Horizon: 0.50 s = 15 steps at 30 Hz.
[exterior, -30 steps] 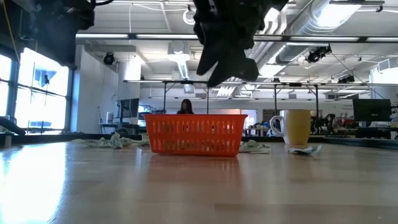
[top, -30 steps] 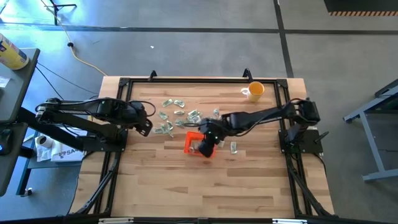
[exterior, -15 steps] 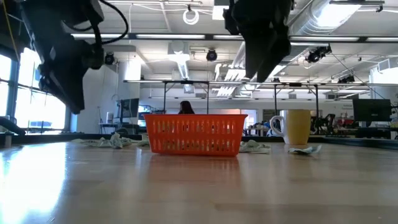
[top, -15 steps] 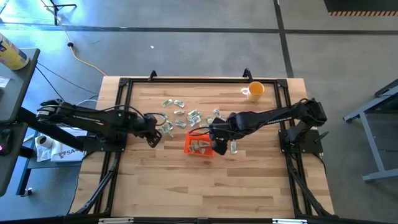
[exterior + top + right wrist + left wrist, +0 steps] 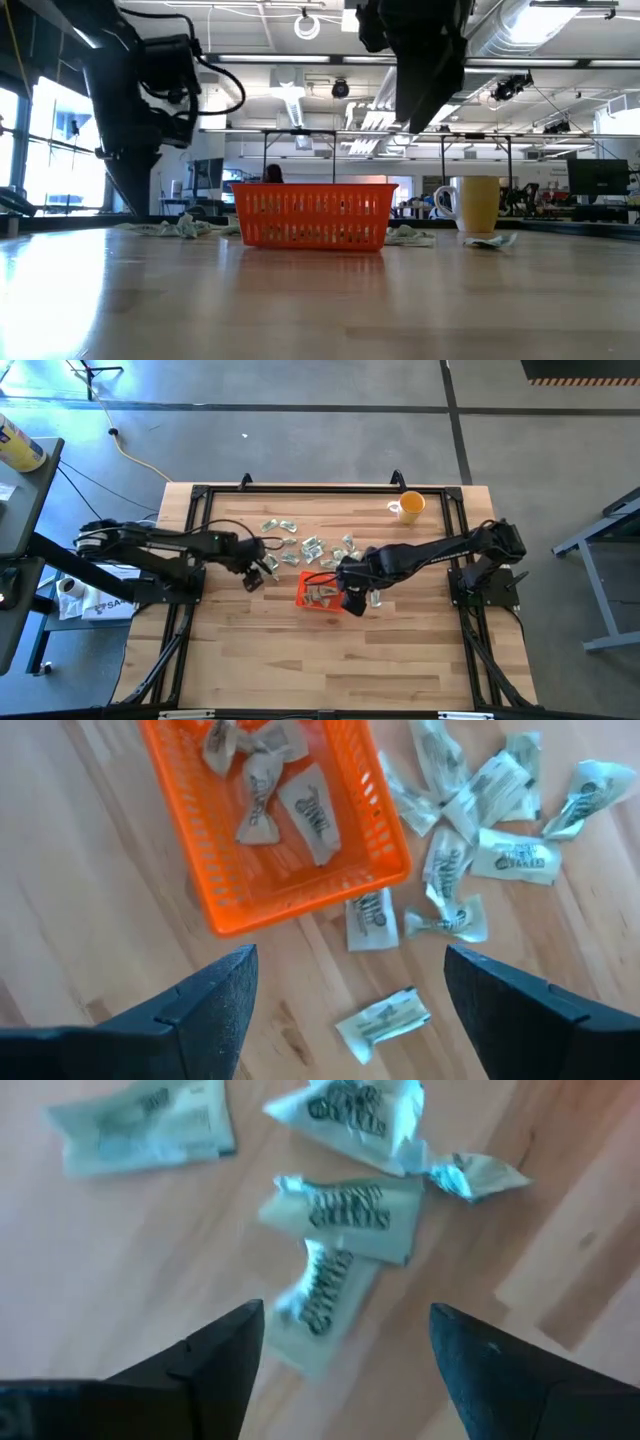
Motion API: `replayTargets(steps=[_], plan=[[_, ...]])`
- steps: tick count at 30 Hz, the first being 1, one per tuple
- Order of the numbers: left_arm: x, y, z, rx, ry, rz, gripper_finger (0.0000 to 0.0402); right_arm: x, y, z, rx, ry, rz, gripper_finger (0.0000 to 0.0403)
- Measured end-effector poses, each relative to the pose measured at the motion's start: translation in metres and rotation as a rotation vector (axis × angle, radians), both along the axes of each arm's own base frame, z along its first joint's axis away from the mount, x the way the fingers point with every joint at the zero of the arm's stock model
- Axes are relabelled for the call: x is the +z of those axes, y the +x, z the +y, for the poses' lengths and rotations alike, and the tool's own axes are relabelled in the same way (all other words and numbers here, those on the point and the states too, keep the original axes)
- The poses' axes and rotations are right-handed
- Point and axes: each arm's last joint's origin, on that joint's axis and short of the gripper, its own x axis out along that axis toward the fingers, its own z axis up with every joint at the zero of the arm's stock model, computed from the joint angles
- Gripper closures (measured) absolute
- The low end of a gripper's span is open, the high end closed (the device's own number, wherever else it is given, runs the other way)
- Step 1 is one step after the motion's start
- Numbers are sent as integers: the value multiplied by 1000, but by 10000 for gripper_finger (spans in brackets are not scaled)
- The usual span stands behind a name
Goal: Pick and place Stevia / Truvia into bins
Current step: Put the stevia packet into the orange bin
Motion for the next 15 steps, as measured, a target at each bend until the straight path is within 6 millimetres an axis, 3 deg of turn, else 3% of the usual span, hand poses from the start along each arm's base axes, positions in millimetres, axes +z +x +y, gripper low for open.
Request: replayTargets(steps=[8, 15], plan=[[-18, 3, 18, -118, -5, 99, 162, -1, -4, 7, 5, -1, 27, 93], [-24, 5, 18, -173, -26, 142, 265, 0, -7, 18, 9, -65, 20, 94]])
